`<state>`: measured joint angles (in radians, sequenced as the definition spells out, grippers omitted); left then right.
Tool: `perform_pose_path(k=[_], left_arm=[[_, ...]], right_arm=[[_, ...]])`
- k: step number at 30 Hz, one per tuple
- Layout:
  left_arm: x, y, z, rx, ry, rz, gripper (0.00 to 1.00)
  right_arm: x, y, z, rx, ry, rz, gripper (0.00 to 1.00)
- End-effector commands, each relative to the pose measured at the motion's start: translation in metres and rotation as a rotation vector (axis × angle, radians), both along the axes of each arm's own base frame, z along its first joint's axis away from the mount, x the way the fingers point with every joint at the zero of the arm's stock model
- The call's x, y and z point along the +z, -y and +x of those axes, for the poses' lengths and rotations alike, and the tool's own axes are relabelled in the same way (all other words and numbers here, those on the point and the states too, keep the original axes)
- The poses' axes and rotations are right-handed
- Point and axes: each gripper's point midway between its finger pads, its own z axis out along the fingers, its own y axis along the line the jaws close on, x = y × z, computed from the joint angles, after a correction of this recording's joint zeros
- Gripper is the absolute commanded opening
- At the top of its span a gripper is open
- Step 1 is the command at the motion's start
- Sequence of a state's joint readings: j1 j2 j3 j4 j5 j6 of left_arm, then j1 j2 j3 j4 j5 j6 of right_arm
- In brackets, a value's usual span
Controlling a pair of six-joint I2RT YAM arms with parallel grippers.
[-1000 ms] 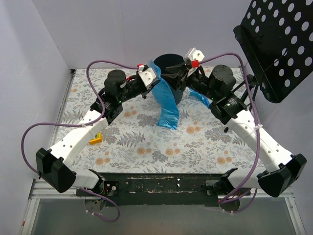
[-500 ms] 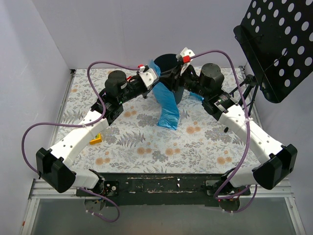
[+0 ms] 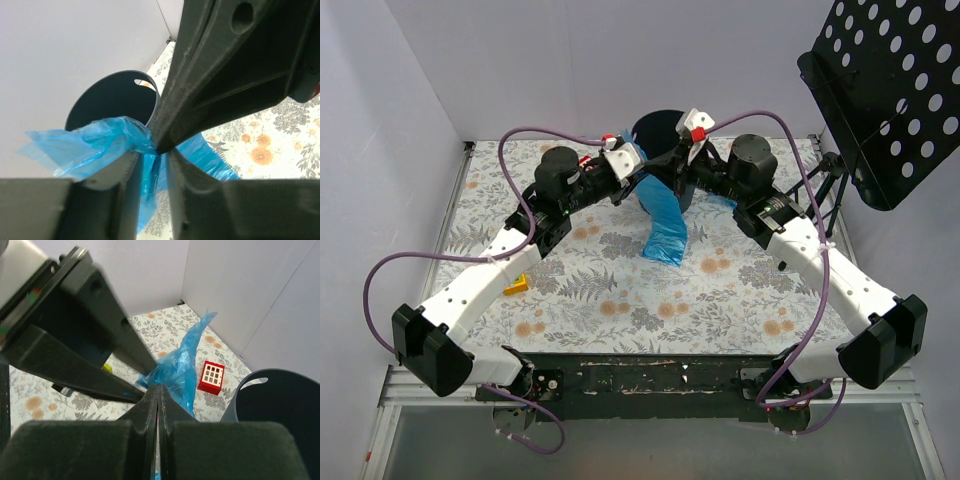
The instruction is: Put the trash bags into the trash bin
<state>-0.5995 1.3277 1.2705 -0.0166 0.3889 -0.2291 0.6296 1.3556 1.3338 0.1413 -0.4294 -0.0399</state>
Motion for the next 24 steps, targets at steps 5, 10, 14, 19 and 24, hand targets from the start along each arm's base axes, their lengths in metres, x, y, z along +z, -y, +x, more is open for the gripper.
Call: perform_pose_path(k=[5,10,14,19,24], left_arm=[[0.028,-0.024,-0.044,-0.003,-0.103,-0.095,0.57],[0.041,-0.038,-0.055,-0.057,-0.308,-0.179,0.56],[0.043,-0.028,-0.060,-0.146,-0.413,-0.223,0.51],[0.050,-0.020,-0.059,-0.269,-0.488,-0.267,0.42],[0.045,-0.013,-0.058,-0.326,-0.520,-0.248,0.39]], right_arm=[[0.009,0.019,-0.023,0.103,0.129,-0.041,0.01],[0.007,0.021,-0.036,0.159,0.146,-0.058,0.01],[0.004,0.019,-0.043,0.202,0.145,-0.063,0.01],[0.005,0.017,-0.045,0.222,0.145,-0.064,0.01],[0.009,0.016,-0.043,0.222,0.153,-0.060,0.01]])
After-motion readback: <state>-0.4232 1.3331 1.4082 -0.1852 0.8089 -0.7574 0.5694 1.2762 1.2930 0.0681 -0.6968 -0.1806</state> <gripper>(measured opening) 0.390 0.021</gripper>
